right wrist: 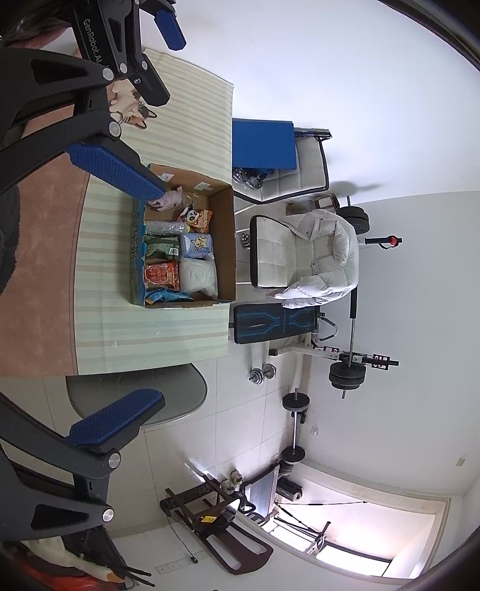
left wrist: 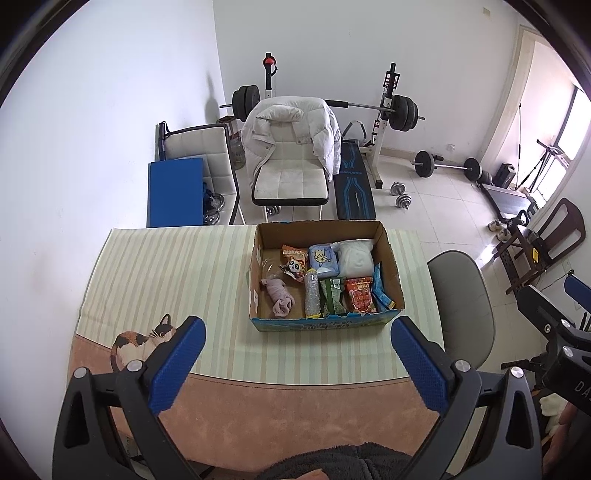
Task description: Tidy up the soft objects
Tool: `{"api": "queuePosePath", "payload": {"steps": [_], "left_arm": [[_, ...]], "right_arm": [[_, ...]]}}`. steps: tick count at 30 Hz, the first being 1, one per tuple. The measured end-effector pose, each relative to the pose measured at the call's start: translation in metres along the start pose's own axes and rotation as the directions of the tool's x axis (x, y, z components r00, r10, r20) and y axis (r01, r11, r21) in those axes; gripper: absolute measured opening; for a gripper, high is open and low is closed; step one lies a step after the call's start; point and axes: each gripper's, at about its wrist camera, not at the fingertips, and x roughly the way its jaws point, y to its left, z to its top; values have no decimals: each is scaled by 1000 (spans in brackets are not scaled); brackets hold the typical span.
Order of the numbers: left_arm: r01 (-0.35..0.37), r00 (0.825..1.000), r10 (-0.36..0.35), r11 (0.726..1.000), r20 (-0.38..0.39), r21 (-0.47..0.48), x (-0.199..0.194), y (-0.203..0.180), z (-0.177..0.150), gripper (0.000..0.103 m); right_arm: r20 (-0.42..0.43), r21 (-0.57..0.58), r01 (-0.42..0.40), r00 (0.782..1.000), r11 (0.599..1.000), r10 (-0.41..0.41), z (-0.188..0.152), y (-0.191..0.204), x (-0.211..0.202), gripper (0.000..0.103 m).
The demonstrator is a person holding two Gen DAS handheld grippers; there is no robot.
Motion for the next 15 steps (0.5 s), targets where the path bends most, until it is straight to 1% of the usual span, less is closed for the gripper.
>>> {"api": "queuePosePath", "payload": {"steps": [15], "left_arm": [[-11,1000,11,1000,-3,15,3,-4,-5,103]], "right_arm": [[2,-9,-7,1000,1000,7,1,-1,0,103]]}}
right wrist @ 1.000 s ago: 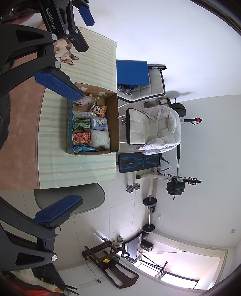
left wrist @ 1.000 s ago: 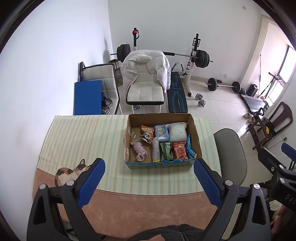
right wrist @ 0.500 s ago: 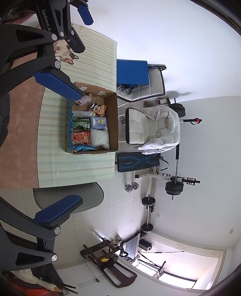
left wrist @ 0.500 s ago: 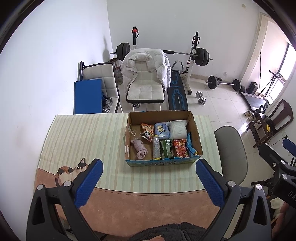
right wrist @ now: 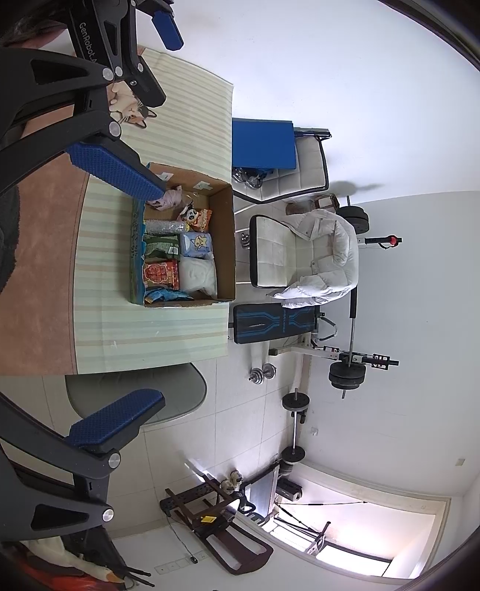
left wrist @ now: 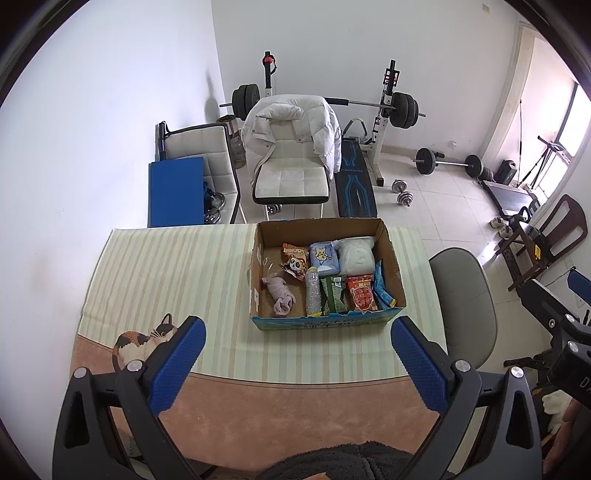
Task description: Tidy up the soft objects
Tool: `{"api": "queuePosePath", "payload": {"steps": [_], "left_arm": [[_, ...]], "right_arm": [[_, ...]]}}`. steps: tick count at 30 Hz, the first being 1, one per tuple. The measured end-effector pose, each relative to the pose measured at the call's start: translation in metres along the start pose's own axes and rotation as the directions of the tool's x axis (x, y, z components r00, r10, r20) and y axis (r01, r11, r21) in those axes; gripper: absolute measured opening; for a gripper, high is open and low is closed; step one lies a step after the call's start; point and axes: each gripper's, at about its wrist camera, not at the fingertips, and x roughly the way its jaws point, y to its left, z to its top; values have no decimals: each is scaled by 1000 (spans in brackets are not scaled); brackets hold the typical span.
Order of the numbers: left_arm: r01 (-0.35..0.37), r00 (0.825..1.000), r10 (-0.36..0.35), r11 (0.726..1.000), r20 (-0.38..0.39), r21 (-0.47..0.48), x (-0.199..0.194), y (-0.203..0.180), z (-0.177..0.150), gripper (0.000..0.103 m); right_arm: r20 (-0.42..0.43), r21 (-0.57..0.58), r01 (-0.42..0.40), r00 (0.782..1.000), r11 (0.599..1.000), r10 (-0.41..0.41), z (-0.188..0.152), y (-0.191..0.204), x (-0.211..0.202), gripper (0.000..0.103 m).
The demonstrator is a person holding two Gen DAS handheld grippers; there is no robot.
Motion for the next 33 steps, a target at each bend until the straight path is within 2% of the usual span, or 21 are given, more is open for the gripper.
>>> {"api": "queuePosePath", "payload": {"steps": [33], "left_arm": [[-6,1000,6,1000,12,-24,-1,-4,5,103]], "right_arm": [[-12,10,-8,1000,1000,8,-4,-5,8,103]]}}
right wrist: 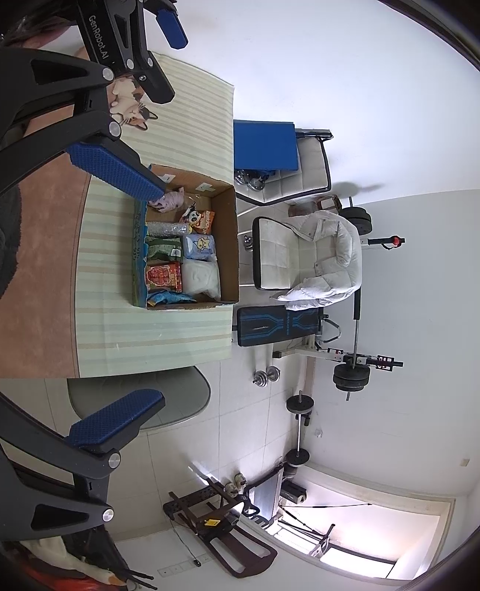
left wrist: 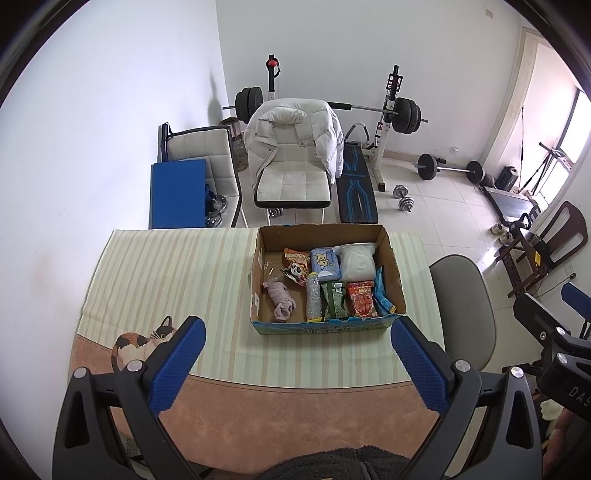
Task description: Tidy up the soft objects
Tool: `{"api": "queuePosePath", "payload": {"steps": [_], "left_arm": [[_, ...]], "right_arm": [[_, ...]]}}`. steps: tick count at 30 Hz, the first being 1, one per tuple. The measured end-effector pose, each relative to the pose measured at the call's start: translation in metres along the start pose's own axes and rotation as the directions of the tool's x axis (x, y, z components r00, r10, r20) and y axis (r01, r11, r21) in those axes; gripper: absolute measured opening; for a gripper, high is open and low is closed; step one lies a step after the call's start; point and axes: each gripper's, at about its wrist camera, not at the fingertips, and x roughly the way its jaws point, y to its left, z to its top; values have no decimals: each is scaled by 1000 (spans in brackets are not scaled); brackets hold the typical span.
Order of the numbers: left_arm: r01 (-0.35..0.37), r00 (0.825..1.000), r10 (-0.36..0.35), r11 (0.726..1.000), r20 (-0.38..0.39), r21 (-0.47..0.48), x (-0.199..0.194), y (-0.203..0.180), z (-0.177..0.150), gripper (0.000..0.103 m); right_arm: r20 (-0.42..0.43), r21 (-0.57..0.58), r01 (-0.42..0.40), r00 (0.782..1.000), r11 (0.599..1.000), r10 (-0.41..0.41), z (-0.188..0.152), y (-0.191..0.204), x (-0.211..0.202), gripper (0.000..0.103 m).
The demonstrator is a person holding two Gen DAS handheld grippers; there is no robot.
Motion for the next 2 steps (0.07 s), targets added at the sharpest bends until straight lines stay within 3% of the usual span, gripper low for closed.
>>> {"api": "queuePosePath", "payload": {"steps": [2], "left_arm": [[-2,1000,2,1000,-1,-3,-1,0,1,103]], "right_arm": [[1,1,1,1000,1000,-1,0,0,0,103]]}}
